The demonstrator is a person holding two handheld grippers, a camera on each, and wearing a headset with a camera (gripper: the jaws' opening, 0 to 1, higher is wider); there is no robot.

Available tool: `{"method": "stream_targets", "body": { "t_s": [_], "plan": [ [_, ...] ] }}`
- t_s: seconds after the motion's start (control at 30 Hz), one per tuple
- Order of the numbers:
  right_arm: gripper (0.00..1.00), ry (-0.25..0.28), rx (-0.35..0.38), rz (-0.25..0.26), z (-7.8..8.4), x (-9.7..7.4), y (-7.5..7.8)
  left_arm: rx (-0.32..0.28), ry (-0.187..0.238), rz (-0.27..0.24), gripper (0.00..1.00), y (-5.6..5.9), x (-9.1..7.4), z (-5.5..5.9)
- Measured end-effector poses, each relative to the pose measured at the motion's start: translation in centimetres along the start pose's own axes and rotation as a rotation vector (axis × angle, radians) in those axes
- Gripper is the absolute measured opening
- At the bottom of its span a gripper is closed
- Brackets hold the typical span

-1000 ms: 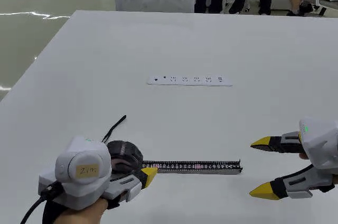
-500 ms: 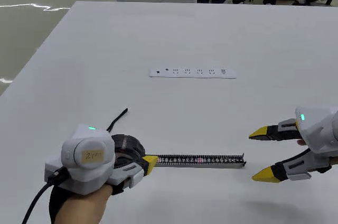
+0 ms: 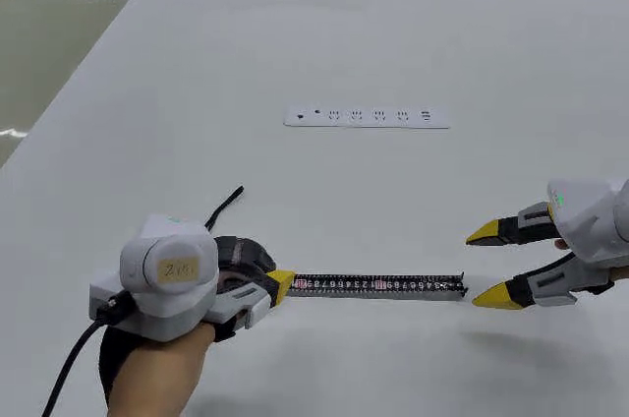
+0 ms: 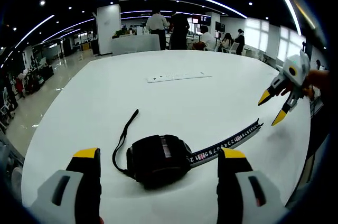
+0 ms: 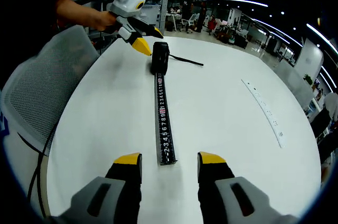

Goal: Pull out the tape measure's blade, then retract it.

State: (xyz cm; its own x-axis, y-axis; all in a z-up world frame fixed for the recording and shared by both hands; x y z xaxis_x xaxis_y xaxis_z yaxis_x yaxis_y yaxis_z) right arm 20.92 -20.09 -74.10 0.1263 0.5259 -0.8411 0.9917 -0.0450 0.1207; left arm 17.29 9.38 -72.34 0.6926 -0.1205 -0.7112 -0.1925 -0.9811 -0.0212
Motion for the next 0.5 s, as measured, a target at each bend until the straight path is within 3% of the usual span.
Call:
{"method": "stream_targets", "body": {
  "t_s": [0.5],
  "plan": [
    [0.29,-0.025,-0.033,-0.047,1.2,1.8,0.1,-0.007,-0.036,-0.01,0.86,-0.2,1.4,0.3]
  ]
}}
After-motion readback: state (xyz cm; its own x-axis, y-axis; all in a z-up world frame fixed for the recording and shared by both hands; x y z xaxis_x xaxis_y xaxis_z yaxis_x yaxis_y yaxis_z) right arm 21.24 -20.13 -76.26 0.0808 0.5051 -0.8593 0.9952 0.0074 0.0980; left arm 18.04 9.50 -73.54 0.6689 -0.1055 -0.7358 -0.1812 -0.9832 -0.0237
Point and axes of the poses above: the centre of the closed fingertips' face, and the gripper's own axes: x roughly forward along the fingers, y roughly to its right, z roughly out of its underside, the point moved 3 cm from there along -x, roughly backward along the fingers, and after that the axes turned 10 degrees about -y, right-handed, at the moved point
